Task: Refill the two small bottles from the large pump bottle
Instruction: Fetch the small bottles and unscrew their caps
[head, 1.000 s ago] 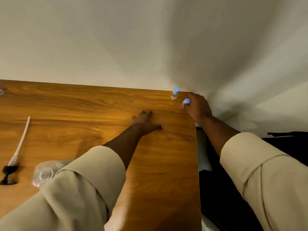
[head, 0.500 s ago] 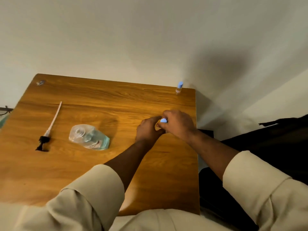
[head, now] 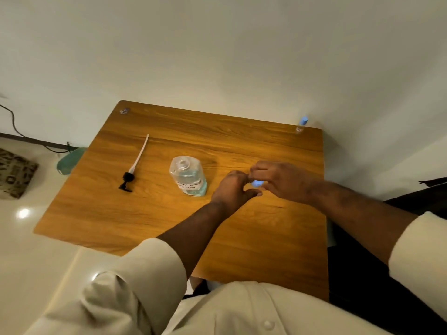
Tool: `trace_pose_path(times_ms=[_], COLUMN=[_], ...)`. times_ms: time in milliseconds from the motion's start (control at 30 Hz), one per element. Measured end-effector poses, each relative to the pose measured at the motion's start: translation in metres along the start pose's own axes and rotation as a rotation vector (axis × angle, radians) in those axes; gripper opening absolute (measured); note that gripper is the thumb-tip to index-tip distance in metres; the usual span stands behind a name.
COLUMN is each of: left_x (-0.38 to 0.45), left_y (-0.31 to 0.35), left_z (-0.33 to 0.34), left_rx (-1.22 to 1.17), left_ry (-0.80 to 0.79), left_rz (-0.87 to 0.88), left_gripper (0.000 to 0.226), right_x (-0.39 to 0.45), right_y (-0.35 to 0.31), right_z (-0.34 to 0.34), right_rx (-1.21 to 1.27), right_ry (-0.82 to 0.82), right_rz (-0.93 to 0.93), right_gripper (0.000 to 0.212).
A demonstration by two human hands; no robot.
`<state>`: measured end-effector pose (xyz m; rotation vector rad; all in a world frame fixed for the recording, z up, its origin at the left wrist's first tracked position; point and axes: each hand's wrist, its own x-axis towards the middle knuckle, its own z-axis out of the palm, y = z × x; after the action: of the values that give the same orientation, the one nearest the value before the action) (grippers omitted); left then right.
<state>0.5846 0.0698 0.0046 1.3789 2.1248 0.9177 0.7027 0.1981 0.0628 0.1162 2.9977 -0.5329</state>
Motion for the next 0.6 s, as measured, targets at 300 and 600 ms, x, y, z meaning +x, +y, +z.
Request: trace_pose_path(times_ms=[300, 600], left_x=[0.002, 0.004], left_y=[-0.004, -0.009], left_z=[-0.02, -0.02], left_rx=[-0.108, -0.208], left_ry=[-0.01, 0.016], left_rz=[0.039, -0.006], left_gripper=[0.035, 0.038], right_x=[0.013, 0.016], right_y=[-0.034, -0.049], right_z=[-0.013, -0.014], right_rx=[-0.041, 0.038], right_ry=[0.114, 0.187], right_rz=[0.278, 0.32], right_gripper=[0.026, 0.036])
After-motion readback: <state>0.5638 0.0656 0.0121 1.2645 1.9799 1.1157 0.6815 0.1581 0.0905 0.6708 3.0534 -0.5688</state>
